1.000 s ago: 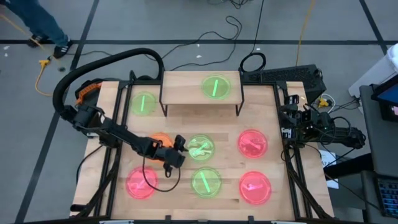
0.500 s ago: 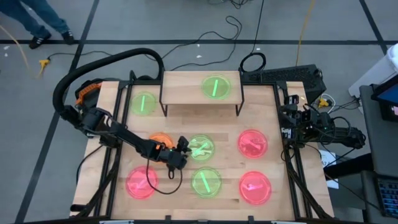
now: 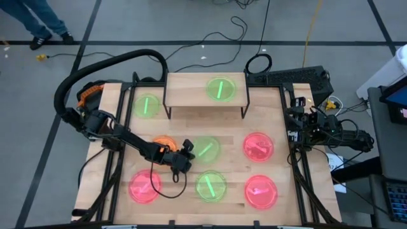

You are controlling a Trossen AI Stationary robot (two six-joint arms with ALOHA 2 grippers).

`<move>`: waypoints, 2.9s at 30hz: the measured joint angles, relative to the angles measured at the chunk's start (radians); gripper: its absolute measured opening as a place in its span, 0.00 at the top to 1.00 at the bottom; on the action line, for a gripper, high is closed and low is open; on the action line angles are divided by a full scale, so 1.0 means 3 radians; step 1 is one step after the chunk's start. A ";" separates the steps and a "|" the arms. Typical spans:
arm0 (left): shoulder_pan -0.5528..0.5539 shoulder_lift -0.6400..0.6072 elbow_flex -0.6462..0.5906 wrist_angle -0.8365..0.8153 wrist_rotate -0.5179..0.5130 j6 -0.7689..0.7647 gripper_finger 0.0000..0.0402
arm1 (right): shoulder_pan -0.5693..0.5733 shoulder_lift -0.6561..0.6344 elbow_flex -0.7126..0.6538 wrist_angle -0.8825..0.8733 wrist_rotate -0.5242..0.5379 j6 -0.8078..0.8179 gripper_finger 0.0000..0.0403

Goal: Place and stack plates onto a shelf
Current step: Stack the green plate on top of the green plate on the shelf

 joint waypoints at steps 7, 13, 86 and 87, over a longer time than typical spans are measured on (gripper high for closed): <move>-0.0045 -0.0281 -0.0017 0.0018 -0.0444 0.0290 0.99 | -0.0001 0.0000 0.0000 0.0001 0.0000 0.0000 0.74; -0.0117 -0.0726 0.0066 -0.0008 -0.0714 0.0627 0.99 | 0.0000 0.0000 0.0000 -0.0001 0.0001 0.0000 0.74; 0.2218 0.0211 0.2489 -0.1796 0.1020 0.1644 1.00 | -0.0001 0.0005 0.0000 -0.0150 0.0000 0.0000 0.74; 0.2220 0.0211 0.2489 -0.1785 0.1007 0.1637 1.00 | 0.0000 0.0005 0.0000 -0.0150 0.0001 0.0001 0.74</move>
